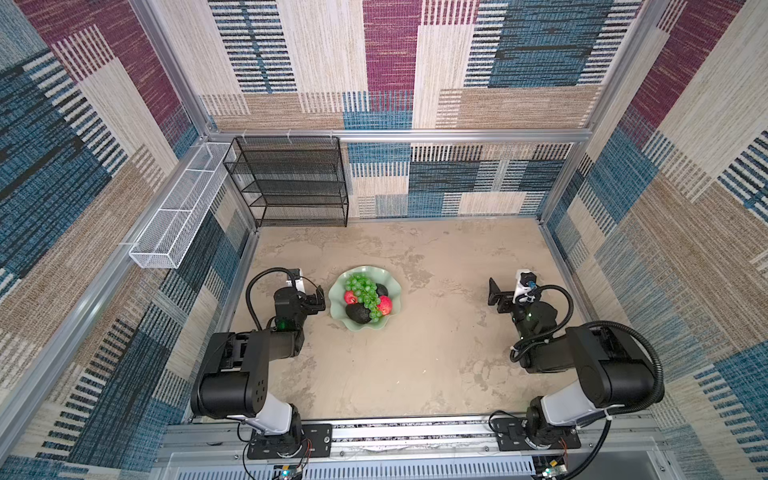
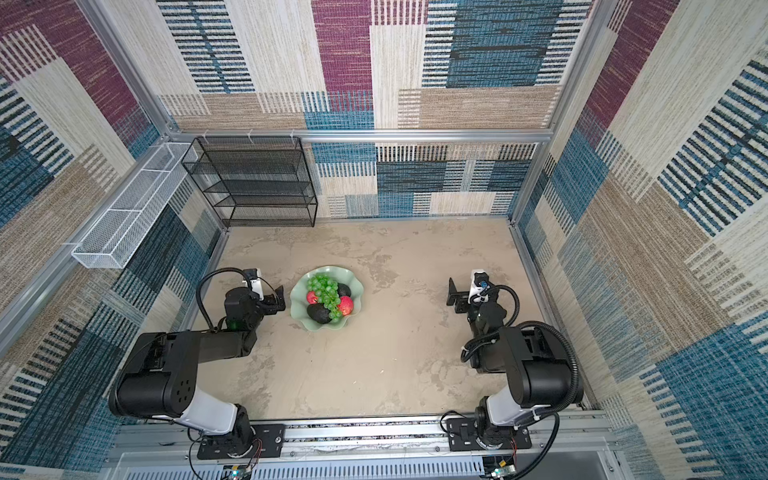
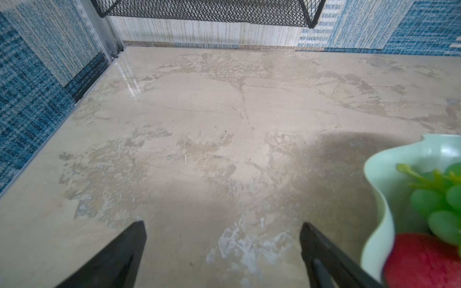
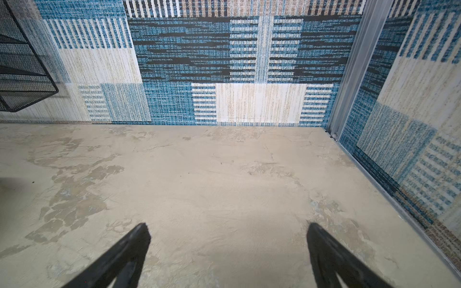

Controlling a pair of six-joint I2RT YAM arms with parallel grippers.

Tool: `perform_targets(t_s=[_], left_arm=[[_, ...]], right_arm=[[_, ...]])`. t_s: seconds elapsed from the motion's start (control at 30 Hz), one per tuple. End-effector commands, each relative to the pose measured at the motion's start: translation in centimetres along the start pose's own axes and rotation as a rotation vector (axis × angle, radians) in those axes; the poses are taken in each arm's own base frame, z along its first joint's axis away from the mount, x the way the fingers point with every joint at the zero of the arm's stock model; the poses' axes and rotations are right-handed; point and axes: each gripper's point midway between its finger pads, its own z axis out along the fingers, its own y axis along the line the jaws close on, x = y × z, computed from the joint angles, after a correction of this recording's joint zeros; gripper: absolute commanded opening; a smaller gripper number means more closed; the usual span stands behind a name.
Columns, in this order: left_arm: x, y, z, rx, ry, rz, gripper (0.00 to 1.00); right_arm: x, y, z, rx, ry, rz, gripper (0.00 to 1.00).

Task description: Place and organize the fake fruits in the fruit bowl

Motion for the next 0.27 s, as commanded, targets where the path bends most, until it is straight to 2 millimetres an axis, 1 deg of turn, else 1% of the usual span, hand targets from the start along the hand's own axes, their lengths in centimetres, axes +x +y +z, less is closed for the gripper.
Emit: perform_targets(t_s=[0.0, 0.23], left_arm=[[-0.91, 0.04, 0.14, 0.01, -0.029, 0.019, 0.99], [-1.01, 0.04, -0.01, 0.01, -0.037, 0.021, 0.99]], right_arm=[[-0.58, -0.1, 0.11, 0.006, -0.022, 0.009, 1.0], [-0.58, -0.1, 0.11, 0.006, -0.022, 0.011, 1.0]])
